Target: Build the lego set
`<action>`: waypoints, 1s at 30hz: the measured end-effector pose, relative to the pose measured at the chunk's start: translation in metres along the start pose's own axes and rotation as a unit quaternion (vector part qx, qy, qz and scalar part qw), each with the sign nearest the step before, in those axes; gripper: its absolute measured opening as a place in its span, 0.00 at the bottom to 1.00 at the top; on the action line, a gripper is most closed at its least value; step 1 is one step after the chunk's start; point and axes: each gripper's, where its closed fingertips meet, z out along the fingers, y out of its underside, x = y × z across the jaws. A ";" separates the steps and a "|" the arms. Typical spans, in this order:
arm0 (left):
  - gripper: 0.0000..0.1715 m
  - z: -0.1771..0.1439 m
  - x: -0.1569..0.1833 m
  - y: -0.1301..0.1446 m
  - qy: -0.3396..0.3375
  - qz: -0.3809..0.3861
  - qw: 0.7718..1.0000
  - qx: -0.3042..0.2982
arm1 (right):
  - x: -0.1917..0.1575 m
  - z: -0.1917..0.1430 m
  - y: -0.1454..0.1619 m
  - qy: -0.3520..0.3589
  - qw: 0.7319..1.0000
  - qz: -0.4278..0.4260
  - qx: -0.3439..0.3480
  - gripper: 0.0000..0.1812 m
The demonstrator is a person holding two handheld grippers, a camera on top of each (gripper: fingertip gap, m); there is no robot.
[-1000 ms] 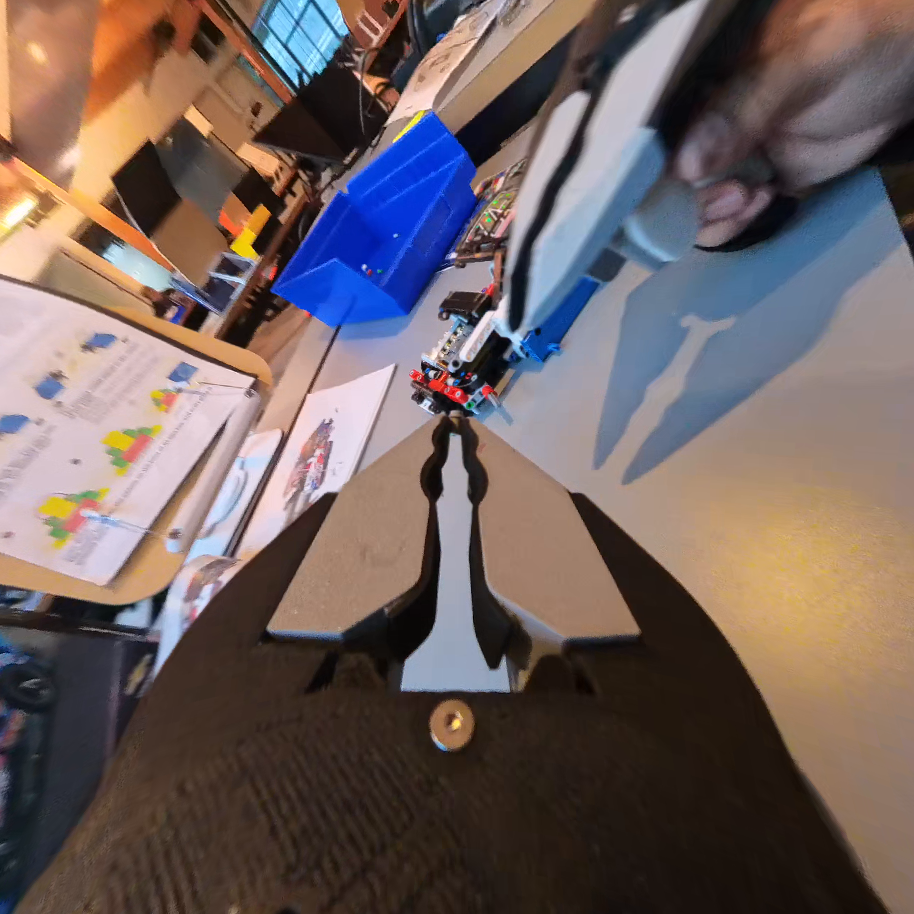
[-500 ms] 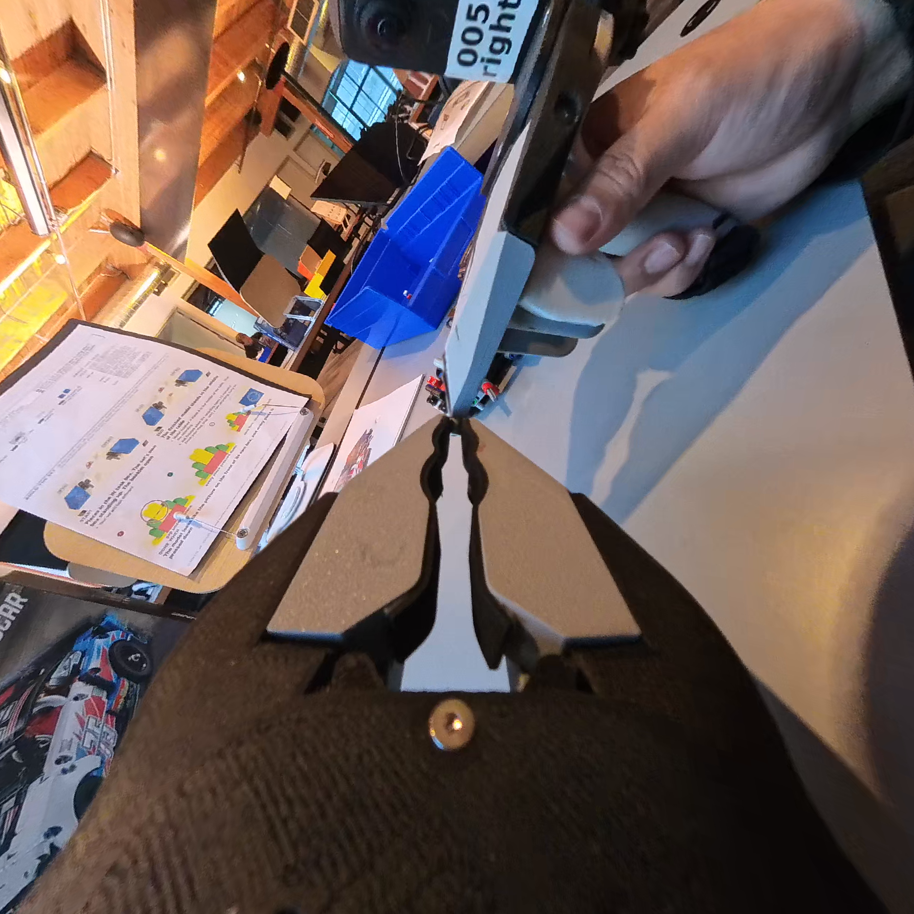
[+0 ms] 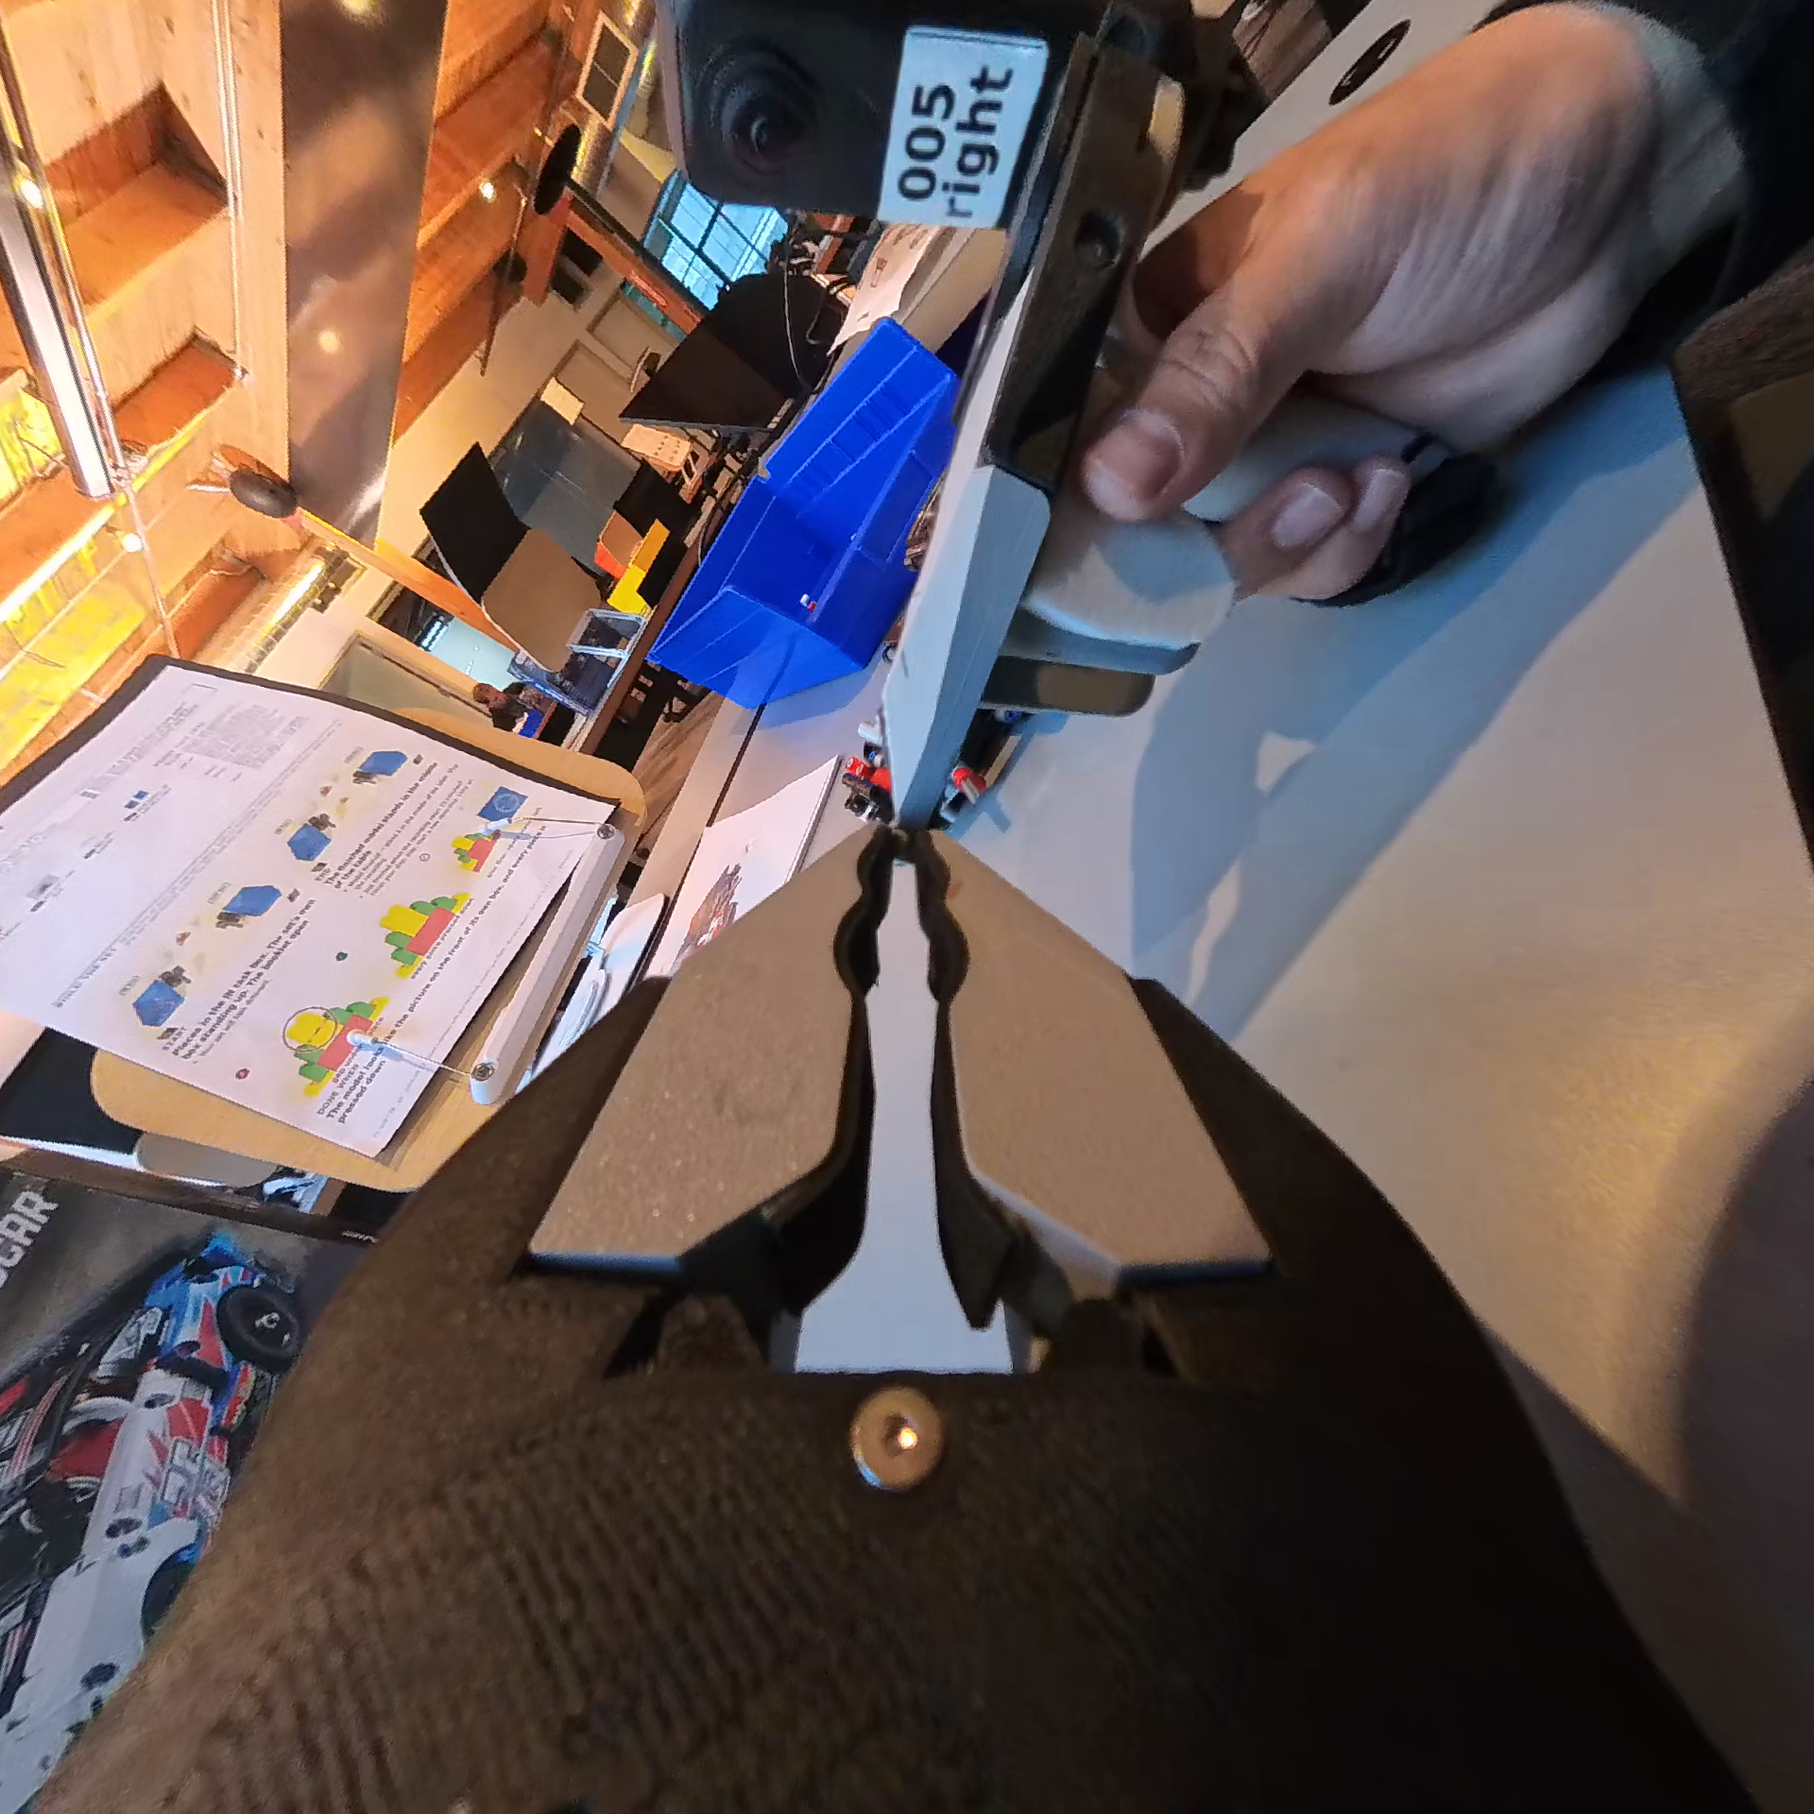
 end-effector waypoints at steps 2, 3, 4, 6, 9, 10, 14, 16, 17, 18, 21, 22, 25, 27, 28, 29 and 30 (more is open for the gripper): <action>0.01 0.000 0.001 0.000 0.004 -0.002 1.000 0.003 | 0.000 -0.001 0.001 -0.007 1.000 0.011 0.002 0.02; 0.01 0.000 0.002 0.000 0.006 -0.002 1.000 0.004 | 0.000 -0.002 0.002 -0.011 1.000 0.015 0.003 0.01; 0.01 0.000 0.003 -0.001 0.009 -0.001 1.000 0.005 | 0.000 -0.002 0.002 -0.015 1.000 0.018 0.004 0.02; 0.01 -0.001 0.005 -0.002 0.012 0.000 1.000 0.011 | -0.001 -0.002 0.003 -0.027 0.999 0.024 0.005 0.01; 0.01 0.000 0.006 -0.001 0.016 -0.007 1.000 0.009 | -0.001 -0.002 0.005 -0.017 1.000 0.007 -0.003 0.01; 0.01 0.000 0.007 -0.001 0.017 -0.009 1.000 0.010 | -0.001 -0.002 0.006 -0.013 1.000 -0.002 -0.006 0.01; 0.01 0.001 0.009 0.001 0.026 -0.036 0.999 0.016 | 0.000 -0.003 0.008 0.003 0.999 -0.032 -0.016 0.01; 0.01 0.001 0.008 0.002 0.031 -0.059 0.998 0.021 | 0.002 -0.004 0.008 0.014 0.999 -0.049 -0.018 0.01; 0.00 0.001 0.007 0.002 0.033 -0.068 0.997 0.022 | 0.003 -0.004 0.008 0.020 0.998 -0.057 -0.019 0.01; 0.00 0.000 0.006 0.003 0.034 -0.077 0.996 0.023 | 0.005 -0.004 0.008 0.028 0.997 -0.064 -0.021 0.01; 0.03 -0.001 0.000 0.008 0.026 -0.107 0.994 0.028 | 0.015 -0.007 0.006 0.054 0.995 -0.076 -0.021 0.01; 0.05 -0.002 -0.003 0.010 0.022 -0.119 0.992 0.028 | 0.018 -0.009 0.006 0.061 0.995 -0.078 -0.022 0.01; 0.13 -0.003 -0.011 0.020 0.019 -0.171 0.985 0.019 | 0.029 -0.015 0.006 0.085 0.992 -0.086 -0.029 0.01; 0.15 -0.004 -0.018 0.029 0.016 -0.200 0.980 0.005 | 0.037 -0.019 0.009 0.101 0.990 -0.091 -0.042 0.01; 0.16 -0.005 -0.021 0.034 0.014 -0.211 0.977 -0.001 | 0.040 -0.020 0.010 0.107 0.989 -0.093 -0.048 0.01; 0.16 -0.007 -0.023 0.038 0.013 -0.219 0.976 -0.007 | 0.043 -0.022 0.011 0.113 0.988 -0.094 -0.054 0.01; 0.16 -0.008 -0.024 0.042 0.016 -0.225 0.974 -0.015 | 0.046 -0.023 0.012 0.117 0.987 -0.094 -0.060 0.01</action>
